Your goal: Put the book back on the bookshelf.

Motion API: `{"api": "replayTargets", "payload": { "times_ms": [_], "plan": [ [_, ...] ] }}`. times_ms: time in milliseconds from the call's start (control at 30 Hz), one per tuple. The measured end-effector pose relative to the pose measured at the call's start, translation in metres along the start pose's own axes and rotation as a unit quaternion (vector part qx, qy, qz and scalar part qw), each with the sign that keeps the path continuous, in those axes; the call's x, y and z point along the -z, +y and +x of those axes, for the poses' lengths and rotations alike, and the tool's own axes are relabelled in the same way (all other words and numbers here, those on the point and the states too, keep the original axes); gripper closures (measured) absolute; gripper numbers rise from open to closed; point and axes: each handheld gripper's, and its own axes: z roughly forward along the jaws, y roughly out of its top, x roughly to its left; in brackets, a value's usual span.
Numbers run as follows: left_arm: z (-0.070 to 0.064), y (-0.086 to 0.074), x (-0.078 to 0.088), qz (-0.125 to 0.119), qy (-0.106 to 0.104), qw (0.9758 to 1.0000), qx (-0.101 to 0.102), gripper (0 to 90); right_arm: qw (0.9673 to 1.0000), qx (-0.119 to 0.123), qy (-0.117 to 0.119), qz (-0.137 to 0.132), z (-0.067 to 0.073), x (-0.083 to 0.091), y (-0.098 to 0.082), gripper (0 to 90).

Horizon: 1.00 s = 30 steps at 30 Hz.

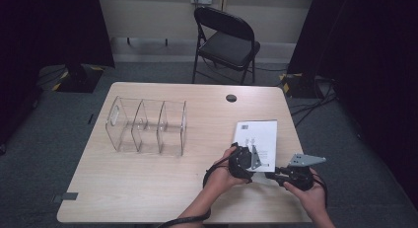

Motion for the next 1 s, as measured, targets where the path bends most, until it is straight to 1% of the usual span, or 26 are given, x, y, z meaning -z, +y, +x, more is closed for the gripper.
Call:
{"api": "replayTargets", "payload": {
  "times_ms": [33, 67, 100, 133, 167, 200, 233, 300, 333, 433, 533, 567, 600, 667, 700, 767, 800, 833, 933, 967, 1000],
  "plan": [
    [-0.0003, 0.0000, -0.0005, 0.000, 0.001, 1.0000, -0.001, 19.6, 1.0000, 0.005, -0.005, 0.004, 0.0006, -0.0009, -0.0003, 70.4],
    [-0.0024, 0.0005, -0.0016, -0.003, 0.001, 1.0000, 0.003, 20.0, 0.9998, 0.015, -0.010, 0.009, 0.0016, -0.0018, -0.0005, 69.2],
    [-0.0022, 0.0010, -0.0009, 0.003, 0.000, 1.0000, 0.000, 20.3, 0.9996, 0.018, -0.015, 0.012, 0.0024, -0.0029, -0.0011, 68.1],
    [-0.0016, 0.0012, -0.0008, 0.001, -0.001, 1.0000, -0.001, 20.6, 0.9995, 0.019, -0.018, 0.019, 0.0026, -0.0037, -0.0016, 67.6],
    [-0.0015, 0.0011, -0.0006, 0.000, -0.003, 1.0000, 0.000, 20.8, 0.9990, 0.025, -0.027, 0.025, 0.0022, -0.0043, -0.0024, 67.5],
    [-0.0019, 0.0011, -0.0006, -0.005, 0.000, 1.0000, 0.005, 21.2, 0.9988, 0.026, -0.030, 0.029, 0.0018, -0.0050, -0.0033, 67.3],
    [-0.0015, 0.0010, 0.0007, -0.002, 0.000, 1.0000, 0.000, 22.0, 0.9988, 0.024, -0.030, 0.031, 0.0007, -0.0058, -0.0047, 67.0],
    [-0.0002, 0.0012, 0.0017, 0.000, -0.001, 1.0000, -0.003, 22.4, 0.9985, 0.019, -0.037, 0.035, -0.0021, -0.0060, -0.0070, 67.0],
    [-0.0004, 0.0015, 0.0018, 0.002, -0.005, 1.0000, -0.004, 22.6, 0.9984, 0.020, -0.040, 0.034, -0.0030, -0.0060, -0.0073, 67.0],
    [0.0003, 0.0019, 0.0020, 0.004, -0.005, 1.0000, -0.007, 22.5, 0.9982, 0.016, -0.047, 0.033, -0.0058, -0.0059, -0.0071, 67.1],
    [-0.0007, 0.0022, 0.0016, 0.010, -0.007, 0.9999, -0.004, 22.4, 0.9981, 0.015, -0.051, 0.032, -0.0058, -0.0072, -0.0048, 67.2],
    [-0.0004, 0.0028, 0.0013, 0.010, -0.004, 0.9999, -0.012, 21.9, 0.9984, 0.015, -0.048, 0.026, -0.0057, -0.0077, -0.0039, 67.5],
    [-0.0011, 0.0030, 0.0005, 0.013, -0.003, 0.9998, -0.015, 21.6, 0.9986, 0.013, -0.048, 0.018, -0.0051, -0.0086, -0.0023, 67.7],
    [-0.0014, 0.0030, 0.0005, 0.012, -0.001, 0.9998, -0.015, 21.2, 0.9983, 0.016, -0.053, 0.017, -0.0036, -0.0085, -0.0007, 68.6],
    [-0.0014, 0.0030, 0.0005, 0.012, -0.001, 0.9998, -0.015, 21.1, 0.9983, 0.016, -0.053, 0.017, -0.0036, -0.0085, -0.0007, 68.6],
    [-0.0017, 0.0011, 0.0004, 0.004, 0.000, 0.9999, -0.012, 20.0, 0.9992, 0.003, -0.040, 0.003, -0.0040, -0.0066, -0.0017, 69.7],
    [-0.0010, 0.0007, 0.0006, 0.005, -0.004, 0.9999, -0.014, 19.2, 0.9992, 0.003, -0.040, 0.002, -0.0043, -0.0057, -0.0017, 69.7],
    [-0.0012, 0.0003, -0.0001, 0.003, -0.004, 1.0000, -0.008, 18.1, 0.9992, 0.004, -0.040, 0.003, -0.0043, -0.0055, -0.0016, 69.7],
    [-0.0021, 0.0018, -0.0024, 0.011, 0.003, 0.9998, -0.019, 14.7, 0.9991, 0.004, -0.041, 0.003, -0.0036, -0.0055, -0.0016, 69.7],
    [-0.0032, 0.0019, -0.0044, 0.007, 0.003, 0.9999, -0.014, 13.4, 0.9992, 0.005, -0.041, 0.003, -0.0035, -0.0054, -0.0013, 69.7],
    [-0.0032, 0.0019, -0.0044, 0.007, 0.003, 0.9999, -0.014, 11.6, 0.9992, 0.005, -0.041, 0.003, -0.0035, -0.0054, -0.0013, 69.7]
  ]
}}
